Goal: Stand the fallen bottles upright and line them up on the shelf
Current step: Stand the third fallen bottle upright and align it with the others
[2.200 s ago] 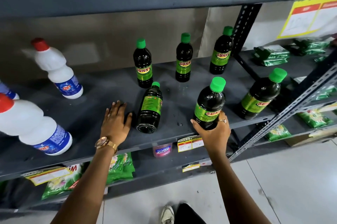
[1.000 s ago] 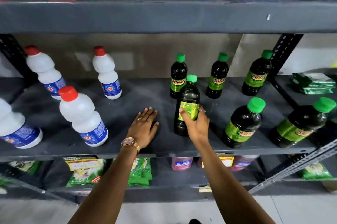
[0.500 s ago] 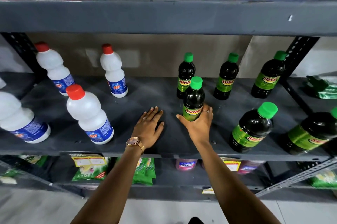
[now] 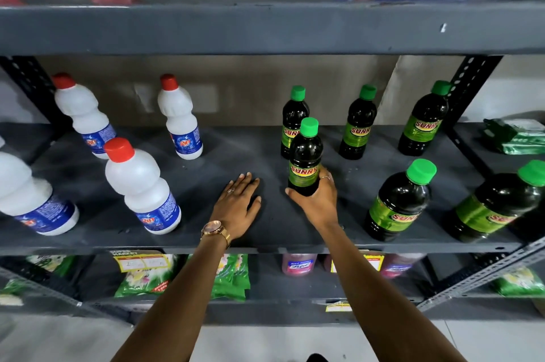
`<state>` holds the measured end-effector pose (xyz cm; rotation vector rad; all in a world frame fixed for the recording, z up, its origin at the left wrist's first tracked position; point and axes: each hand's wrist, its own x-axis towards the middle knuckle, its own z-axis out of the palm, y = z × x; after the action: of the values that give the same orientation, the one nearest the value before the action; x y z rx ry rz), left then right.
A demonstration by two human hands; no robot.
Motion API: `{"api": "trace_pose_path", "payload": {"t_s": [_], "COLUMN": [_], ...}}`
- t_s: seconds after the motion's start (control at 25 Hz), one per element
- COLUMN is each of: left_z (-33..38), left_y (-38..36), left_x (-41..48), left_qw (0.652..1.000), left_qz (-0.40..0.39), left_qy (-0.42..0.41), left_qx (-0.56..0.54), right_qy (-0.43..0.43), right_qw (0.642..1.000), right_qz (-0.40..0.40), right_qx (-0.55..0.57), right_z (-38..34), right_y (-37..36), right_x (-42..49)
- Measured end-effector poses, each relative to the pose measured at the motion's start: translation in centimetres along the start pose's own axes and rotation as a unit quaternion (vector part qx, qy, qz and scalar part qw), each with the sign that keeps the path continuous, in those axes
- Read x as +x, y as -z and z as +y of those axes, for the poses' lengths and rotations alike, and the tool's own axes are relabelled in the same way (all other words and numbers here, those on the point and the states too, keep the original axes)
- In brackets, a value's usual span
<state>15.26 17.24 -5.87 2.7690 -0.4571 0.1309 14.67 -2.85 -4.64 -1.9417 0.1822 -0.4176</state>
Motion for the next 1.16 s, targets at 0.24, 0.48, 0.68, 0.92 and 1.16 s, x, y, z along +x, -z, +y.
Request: {"api": "trace_pose_path", "payload": {"t_s": [0.24,0.48,0.68,0.92,1.16], "left_z": [0.1,0.0,-0.3,0.5,4.3], "left_y": [0.1,0.0,0.1,0.4,-0.2], "left_x": [-0.1,0.0,0.0,-0.4,-5.4], "left_qw": [1.000,1.000,1.000,1.000,0.990], "left_qz": [-0.011,-0.016,-0.015,-0.014,0.084], "left_qy": [0.001,-0.006,-0.012,0.008,0.096], "left_qx": [0.000,0.001,-0.004,-0.003,-0.063], "right_qy": [-0.011,0.026,0.053,0.071,0.055], "right_qw": [0.999,0.994,0.986,0.986,0.982], "right_qz": [-0.035,-0.082,-0.129,-0.116,-0.168], "right_qx": [-0.033,-0.060,-0.089,-0.100,-0.066], "right_z": [-0.2,0.9,1.2,1.2,0.7], "right_y": [1.6,4.2,5.2,4.8,5.9], "right_x": [-1.7,-7.5,-8.0,-8.0,-8.7]}}
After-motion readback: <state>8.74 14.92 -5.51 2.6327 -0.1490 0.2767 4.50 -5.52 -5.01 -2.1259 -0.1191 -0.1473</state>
